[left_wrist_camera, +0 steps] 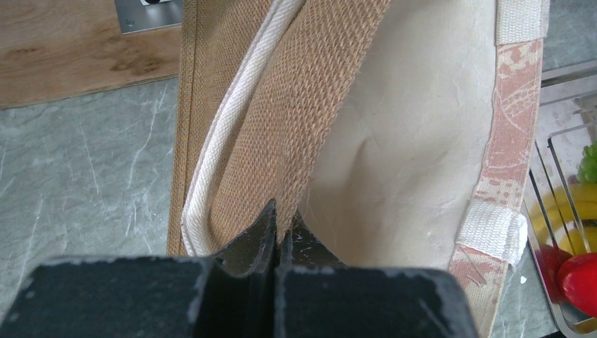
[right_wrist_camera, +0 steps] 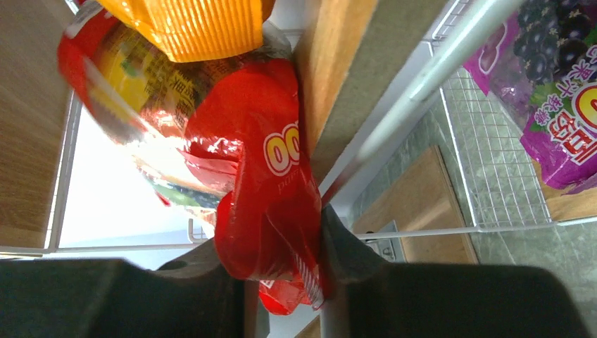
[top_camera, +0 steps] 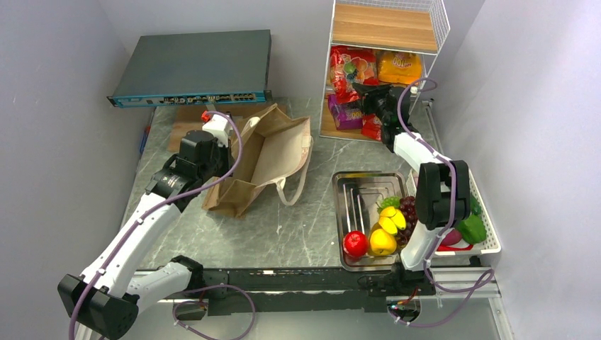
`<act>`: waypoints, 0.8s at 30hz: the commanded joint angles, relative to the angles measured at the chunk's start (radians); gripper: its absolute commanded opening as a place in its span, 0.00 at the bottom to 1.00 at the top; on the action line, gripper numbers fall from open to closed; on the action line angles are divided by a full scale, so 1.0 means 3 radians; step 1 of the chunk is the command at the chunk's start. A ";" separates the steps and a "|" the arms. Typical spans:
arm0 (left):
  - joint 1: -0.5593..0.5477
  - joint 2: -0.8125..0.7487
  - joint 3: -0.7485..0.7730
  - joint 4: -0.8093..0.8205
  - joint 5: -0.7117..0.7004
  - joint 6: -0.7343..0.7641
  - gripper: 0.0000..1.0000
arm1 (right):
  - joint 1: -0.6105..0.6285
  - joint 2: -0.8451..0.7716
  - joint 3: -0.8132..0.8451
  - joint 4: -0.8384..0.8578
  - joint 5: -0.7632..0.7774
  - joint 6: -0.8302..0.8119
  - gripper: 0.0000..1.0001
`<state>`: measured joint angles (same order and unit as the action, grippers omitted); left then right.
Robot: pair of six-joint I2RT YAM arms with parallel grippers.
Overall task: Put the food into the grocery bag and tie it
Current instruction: Pick up the snack from the shelf.
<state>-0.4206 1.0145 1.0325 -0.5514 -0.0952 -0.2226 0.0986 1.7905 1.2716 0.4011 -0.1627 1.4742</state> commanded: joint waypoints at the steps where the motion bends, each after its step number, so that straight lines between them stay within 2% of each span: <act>1: -0.0012 0.0003 0.0129 0.0026 -0.0017 0.0036 0.00 | -0.0002 -0.0035 0.0159 0.0429 -0.0018 0.0060 0.24; 8: -0.0020 0.0013 0.0127 0.0022 -0.0021 0.0036 0.00 | -0.0008 -0.0216 0.0033 0.0445 -0.0008 0.0052 0.12; 12: -0.0020 0.0008 0.0127 0.0025 -0.0021 0.0034 0.00 | -0.0012 -0.0350 -0.0087 0.0492 -0.0013 0.0068 0.00; 24: -0.0038 0.0020 0.0124 0.0018 -0.0038 0.0042 0.00 | -0.0017 -0.0699 -0.0261 0.0467 -0.0067 -0.0022 0.00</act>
<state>-0.4263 1.0187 1.0325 -0.5510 -0.0959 -0.2222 0.0967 1.6413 1.2022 0.4519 -0.1669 1.4708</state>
